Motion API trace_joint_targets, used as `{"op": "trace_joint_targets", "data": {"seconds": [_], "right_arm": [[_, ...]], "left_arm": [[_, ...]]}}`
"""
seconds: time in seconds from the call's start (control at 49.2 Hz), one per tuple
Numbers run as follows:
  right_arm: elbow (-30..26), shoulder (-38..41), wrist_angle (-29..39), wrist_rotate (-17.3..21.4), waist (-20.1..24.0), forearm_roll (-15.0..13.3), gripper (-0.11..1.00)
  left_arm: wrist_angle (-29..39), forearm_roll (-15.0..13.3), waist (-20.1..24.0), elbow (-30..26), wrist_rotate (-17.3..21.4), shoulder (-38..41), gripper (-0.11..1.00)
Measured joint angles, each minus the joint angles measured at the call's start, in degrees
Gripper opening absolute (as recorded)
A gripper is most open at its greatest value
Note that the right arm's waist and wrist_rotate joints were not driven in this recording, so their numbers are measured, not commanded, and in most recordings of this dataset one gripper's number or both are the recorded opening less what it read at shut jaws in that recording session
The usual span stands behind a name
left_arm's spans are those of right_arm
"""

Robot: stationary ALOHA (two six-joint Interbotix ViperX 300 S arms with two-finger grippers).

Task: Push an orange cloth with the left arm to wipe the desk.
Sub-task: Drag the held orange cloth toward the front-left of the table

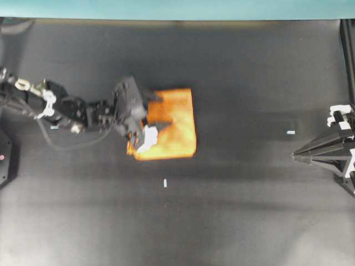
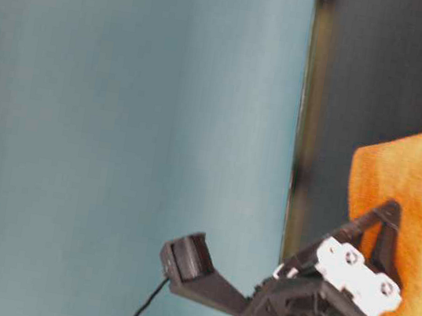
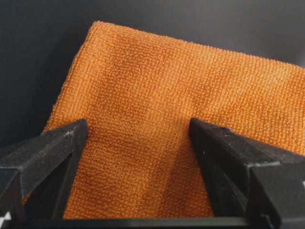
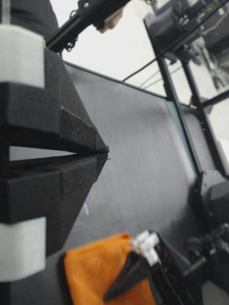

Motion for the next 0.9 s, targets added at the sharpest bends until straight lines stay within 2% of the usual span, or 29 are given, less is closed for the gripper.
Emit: {"op": "trace_joint_targets", "data": {"seconds": [0.142, 0.366, 0.895], "right_arm": [[0.2, -0.5, 0.0, 0.1, 0.0, 0.0, 0.0], [0.4, -1.5, 0.9, 0.0, 0.0, 0.0, 0.0], [0.5, -2.0, 1.1, 0.1, 0.0, 0.1, 0.0]], "left_arm": [[-0.1, 0.0, -3.3, 2.6, -0.4, -1.3, 0.84], [0.0, 0.0, -10.8, 6.4, -1.3, -4.0, 0.84], [0.8, 0.0, -30.6, 8.5, -6.5, -5.4, 0.84]]}}
